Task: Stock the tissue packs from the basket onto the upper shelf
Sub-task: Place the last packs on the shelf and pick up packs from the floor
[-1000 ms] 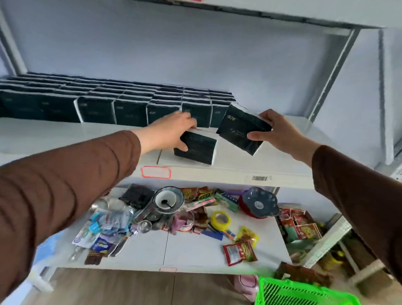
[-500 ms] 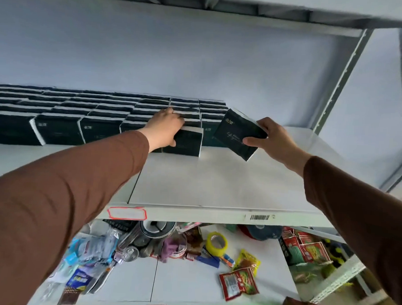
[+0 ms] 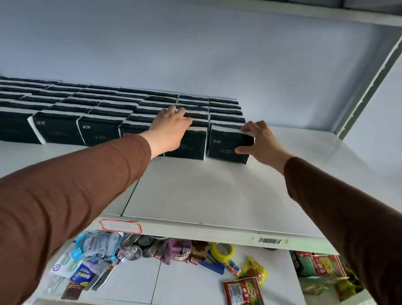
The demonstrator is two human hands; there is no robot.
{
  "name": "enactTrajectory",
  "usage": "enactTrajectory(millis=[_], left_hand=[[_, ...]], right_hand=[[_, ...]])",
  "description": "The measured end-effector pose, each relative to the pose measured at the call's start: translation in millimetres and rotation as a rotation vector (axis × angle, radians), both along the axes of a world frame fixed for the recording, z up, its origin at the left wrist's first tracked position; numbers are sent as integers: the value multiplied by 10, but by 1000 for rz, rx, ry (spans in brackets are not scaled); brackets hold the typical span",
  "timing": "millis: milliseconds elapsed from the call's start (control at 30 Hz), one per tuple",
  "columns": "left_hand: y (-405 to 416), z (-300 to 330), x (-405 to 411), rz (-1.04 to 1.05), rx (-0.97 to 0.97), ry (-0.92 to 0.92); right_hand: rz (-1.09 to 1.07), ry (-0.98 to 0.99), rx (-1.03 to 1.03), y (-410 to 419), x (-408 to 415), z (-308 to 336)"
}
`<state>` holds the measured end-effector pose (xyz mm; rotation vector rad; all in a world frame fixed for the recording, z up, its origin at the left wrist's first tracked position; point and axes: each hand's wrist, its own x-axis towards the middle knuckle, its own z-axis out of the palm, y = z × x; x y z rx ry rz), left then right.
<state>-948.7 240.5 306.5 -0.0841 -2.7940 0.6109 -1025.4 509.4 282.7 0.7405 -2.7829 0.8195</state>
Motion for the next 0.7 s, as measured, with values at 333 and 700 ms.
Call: enactTrajectory(millis=[333,700], left_hand=[[94,-168,150,8,70,124],[345,-190,410,-85,44,241]], right_hand=[[50,170,-13,-97,-135,-206],[31,220,63,-41,-5,-157]])
